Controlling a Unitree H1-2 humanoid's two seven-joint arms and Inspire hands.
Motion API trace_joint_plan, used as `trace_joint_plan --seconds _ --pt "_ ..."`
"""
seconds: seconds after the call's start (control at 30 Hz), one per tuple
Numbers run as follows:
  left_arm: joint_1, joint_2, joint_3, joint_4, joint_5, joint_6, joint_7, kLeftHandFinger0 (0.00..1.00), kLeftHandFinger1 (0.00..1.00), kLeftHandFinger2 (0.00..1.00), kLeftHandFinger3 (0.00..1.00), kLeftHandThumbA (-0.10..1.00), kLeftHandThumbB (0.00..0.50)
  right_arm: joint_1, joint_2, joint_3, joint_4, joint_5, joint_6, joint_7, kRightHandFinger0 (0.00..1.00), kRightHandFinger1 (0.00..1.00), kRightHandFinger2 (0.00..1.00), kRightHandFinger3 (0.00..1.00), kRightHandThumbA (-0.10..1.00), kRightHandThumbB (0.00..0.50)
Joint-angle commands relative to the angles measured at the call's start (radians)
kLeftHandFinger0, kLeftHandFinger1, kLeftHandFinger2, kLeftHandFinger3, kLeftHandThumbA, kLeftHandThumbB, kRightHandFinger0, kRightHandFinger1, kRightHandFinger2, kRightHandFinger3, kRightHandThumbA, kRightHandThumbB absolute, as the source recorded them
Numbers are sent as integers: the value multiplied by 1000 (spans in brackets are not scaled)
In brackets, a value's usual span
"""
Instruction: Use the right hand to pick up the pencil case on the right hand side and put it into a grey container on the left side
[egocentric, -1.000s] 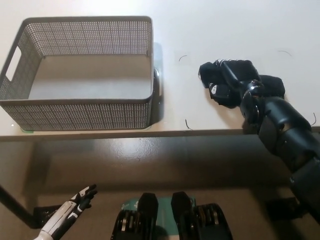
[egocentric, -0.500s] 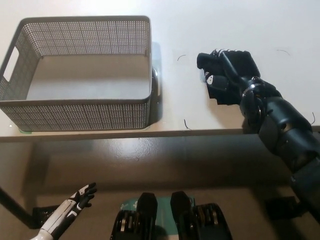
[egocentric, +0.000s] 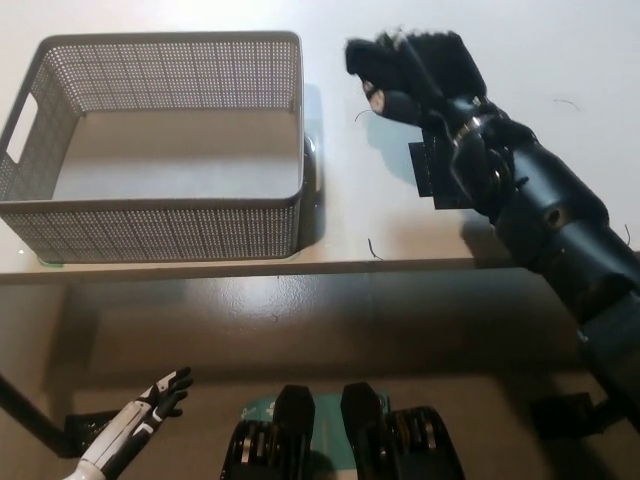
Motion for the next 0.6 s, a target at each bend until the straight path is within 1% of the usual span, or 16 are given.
trace_joint_plan --seconds 0.0,0.03,0.07,0.1,0.13,0.17,0.2,0.3,0.33,0.37,0.4,0.43,0.47,0.5,0.53,0.57 --pt "5 18 17 -6 -22 -29 -5 939 970 1000 1000 1000 358 -89 13 -12 -81 -13 -54 -42 0 227 669 659 -100 182" --pt "6 18 15 -2 -22 -32 -7 942 978 1000 1000 1000 358 -94 22 -19 -122 -8 -31 -20 0 161 626 660 -100 129" --pt "7 19 14 -1 -22 -33 -8 944 980 1000 1000 1000 358 -93 23 -19 -128 -9 -27 -20 0 156 646 673 -100 121" --pt "8 20 13 1 -17 -36 -5 943 977 1000 1000 1000 363 -93 26 -20 -139 -12 -20 -19 0 155 654 677 -100 138" --pt "9 19 11 2 -8 -42 0 942 975 1000 1000 1000 364 -100 33 -20 -153 -17 -14 -19 0 154 681 685 -100 141" --pt "12 21 11 1 -4 -43 1 940 974 1000 1000 1000 363 -106 41 -20 -180 -20 -10 -11 0 140 679 688 -100 134" --pt "15 21 12 -1 -8 -40 0 939 974 1000 1000 1000 360 -114 50 -26 -202 -18 -29 -25 0 111 668 675 -100 167" --pt "16 23 10 -10 -1 -34 1 937 972 1000 1000 1000 357 -124 62 -30 -240 -27 -1 -12 0 142 730 673 -100 172" --pt "17 23 11 -13 1 -30 2 935 970 1000 1000 1000 356 -126 68 -35 -253 -27 -2 -14 0 163 763 690 -100 172" --pt "15 22 11 -8 -6 -38 -2 923 962 1000 1000 1000 348 -131 80 -44 -273 -17 6 1 0 223 779 765 -100 159" --pt "14 24 10 -8 -6 -39 -4 921 961 1000 1000 1000 346 -131 87 -52 -281 -10 8 8 0 247 783 826 -100 167" --pt "15 24 9 -12 -4 -34 -5 921 961 1000 1000 1000 342 -137 97 -54 -291 -10 21 23 0 166 582 735 -100 225" --pt "16 26 8 -17 1 -30 -3 922 961 1000 1000 1000 340 -144 107 -53 -289 -13 21 26 0 105 495 470 -100 220" --pt "19 25 7 -22 3 -25 -2 923 961 1000 1000 1000 338 -148 116 -50 -292 -24 23 18 0 64 474 373 -100 196" --pt "18 24 7 -21 2 -27 -3 927 962 1000 1000 1000 330 -158 128 -42 -278 -38 13 -7 0 27 480 319 -100 203" --pt "18 24 6 -20 5 -29 -2 928 963 1000 1000 1000 329 -163 136 -41 -270 -37 4 -11 0 32 499 311 -100 200"
